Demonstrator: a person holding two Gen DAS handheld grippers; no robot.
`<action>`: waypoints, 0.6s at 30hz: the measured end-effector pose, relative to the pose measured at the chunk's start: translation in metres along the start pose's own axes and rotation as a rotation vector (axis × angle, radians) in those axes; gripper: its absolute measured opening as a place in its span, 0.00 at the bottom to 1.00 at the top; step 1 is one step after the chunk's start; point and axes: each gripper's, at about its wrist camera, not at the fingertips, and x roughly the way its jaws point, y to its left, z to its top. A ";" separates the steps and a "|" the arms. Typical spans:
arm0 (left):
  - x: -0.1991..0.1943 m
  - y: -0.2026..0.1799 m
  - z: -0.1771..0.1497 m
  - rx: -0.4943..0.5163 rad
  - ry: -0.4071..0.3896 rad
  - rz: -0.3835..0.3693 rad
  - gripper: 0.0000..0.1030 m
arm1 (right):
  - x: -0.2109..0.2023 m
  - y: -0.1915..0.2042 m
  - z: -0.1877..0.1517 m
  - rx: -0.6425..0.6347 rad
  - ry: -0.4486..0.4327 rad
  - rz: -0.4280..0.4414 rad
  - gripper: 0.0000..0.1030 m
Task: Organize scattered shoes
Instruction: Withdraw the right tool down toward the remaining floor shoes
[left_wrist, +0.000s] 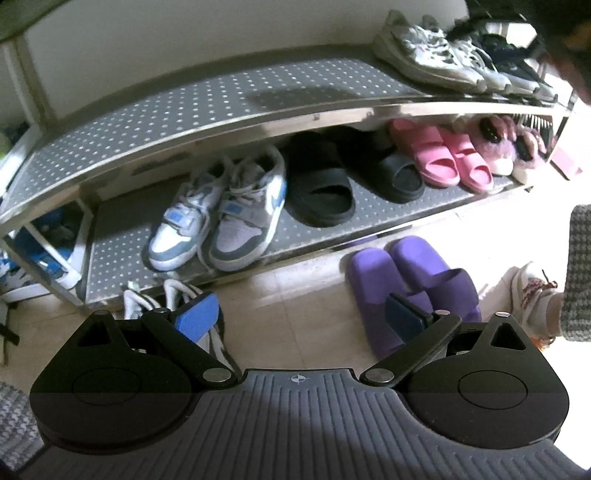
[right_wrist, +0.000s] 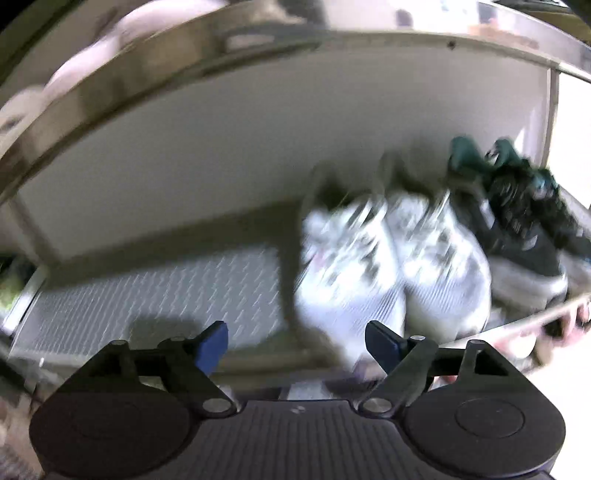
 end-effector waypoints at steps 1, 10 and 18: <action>0.000 0.002 -0.001 -0.009 0.003 0.002 0.96 | -0.001 0.005 -0.009 0.004 0.023 -0.004 0.81; 0.000 0.011 -0.008 -0.033 0.036 0.011 0.96 | 0.084 0.023 -0.103 -0.111 0.407 -0.075 0.79; -0.009 0.047 0.015 -0.075 0.064 0.013 0.96 | 0.106 0.096 -0.181 -0.151 0.632 0.102 0.76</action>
